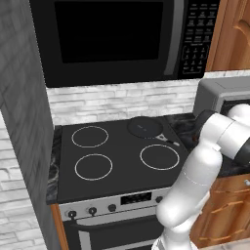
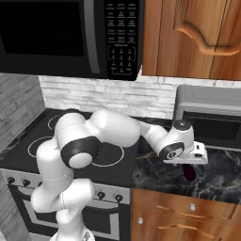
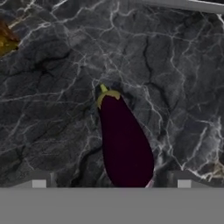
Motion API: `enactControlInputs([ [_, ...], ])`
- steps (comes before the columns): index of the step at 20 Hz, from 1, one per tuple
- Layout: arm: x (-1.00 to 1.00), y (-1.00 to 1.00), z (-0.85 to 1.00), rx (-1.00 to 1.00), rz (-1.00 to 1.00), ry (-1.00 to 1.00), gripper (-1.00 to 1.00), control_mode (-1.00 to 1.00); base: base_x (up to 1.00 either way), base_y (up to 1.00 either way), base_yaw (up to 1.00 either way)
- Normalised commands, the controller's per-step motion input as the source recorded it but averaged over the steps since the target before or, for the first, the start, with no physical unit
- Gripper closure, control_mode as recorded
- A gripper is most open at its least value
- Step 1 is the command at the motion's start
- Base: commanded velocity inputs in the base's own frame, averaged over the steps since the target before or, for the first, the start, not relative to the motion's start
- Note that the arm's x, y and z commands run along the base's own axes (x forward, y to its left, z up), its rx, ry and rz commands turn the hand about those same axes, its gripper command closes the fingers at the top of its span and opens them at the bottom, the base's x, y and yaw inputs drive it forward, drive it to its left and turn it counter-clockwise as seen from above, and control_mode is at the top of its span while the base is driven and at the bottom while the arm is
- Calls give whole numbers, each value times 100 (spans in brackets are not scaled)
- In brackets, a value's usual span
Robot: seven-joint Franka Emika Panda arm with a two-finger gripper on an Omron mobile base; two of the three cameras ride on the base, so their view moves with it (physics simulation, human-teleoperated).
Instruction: Put the sweet potato and eggplant in the pan. Then turn on the rear right burner and set the heat to medium.
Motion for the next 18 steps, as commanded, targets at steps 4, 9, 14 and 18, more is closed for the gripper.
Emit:
enactControlInputs([
  [4, 5, -4, -19, 0, 4, 0, -100, -100, 0, 0, 0],
  [9, 0, -11, -20, 0, 1, 0, -100, -100, 0, 0, 0],
  [14, 0, -9, -18, 0, 1, 0, -100, -100, 0, 0, 0],
  [18, 0, -5, -16, 0, 1, 0, -100, -100, 0, 0, 0],
])
